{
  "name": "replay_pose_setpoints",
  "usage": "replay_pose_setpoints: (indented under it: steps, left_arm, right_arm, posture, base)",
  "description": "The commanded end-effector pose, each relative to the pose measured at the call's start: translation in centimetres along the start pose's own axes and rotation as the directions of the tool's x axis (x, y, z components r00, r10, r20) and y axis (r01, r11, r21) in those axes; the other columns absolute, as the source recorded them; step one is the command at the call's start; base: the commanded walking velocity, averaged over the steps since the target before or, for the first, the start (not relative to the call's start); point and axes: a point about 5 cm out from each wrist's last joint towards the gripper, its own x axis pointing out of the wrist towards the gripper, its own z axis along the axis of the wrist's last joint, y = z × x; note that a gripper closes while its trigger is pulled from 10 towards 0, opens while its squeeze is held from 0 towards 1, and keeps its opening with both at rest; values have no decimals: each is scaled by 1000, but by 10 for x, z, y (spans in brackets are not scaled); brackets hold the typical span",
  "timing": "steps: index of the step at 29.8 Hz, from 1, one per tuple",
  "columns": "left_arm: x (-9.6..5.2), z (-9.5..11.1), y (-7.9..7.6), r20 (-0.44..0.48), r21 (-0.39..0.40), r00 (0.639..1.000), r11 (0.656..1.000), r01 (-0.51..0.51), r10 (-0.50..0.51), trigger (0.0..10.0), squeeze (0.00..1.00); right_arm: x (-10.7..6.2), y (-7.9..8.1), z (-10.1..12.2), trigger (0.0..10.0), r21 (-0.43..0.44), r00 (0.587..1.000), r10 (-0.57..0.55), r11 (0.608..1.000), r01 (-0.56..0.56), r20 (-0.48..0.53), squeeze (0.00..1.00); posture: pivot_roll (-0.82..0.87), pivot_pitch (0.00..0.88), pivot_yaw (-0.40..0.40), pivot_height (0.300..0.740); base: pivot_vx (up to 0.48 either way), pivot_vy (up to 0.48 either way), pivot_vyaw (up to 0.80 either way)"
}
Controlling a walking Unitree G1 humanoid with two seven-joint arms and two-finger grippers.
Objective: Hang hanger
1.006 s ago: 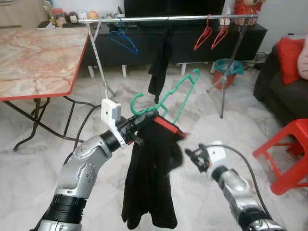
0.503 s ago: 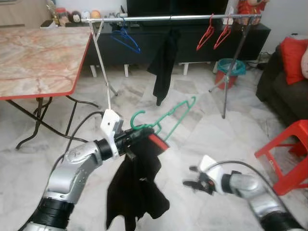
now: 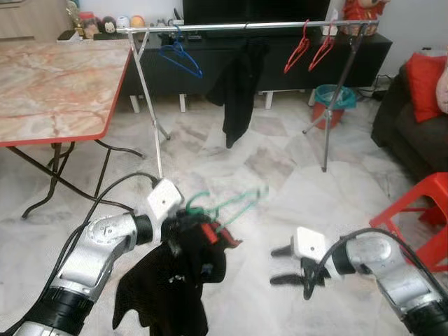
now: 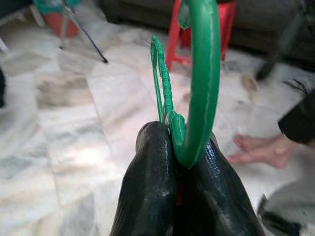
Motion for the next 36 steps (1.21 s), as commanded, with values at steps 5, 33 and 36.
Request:
replay_pose_setpoints:
  steps: [5, 33, 36]
  left_arm:
    - [-7, -5, -7, -128, 91, 981, 984, 156, -144, 10000, 0]
    - [10, 55, -23, -127, 189, 875, 854, 485, -468, 10000, 0]
    - [10, 55, -24, -127, 191, 872, 851, 489, -473, 10000, 0]
  right_arm:
    - [-9, -30, 25, 10000, -89, 975, -191, 976, 201, 111, 0]
    - [9, -32, 21, 10000, 9, 960, -150, 988, 152, 235, 0]
    - [9, -34, 23, 10000, 8, 953, -169, 985, 173, 251, 0]
  posture:
    - [-10, 0, 19, 740]
    - [8, 0, 19, 740]
    - [8, 0, 19, 740]
  base:
    - [0, 0, 0]
    - [0, 0, 0]
    - [0, 0, 0]
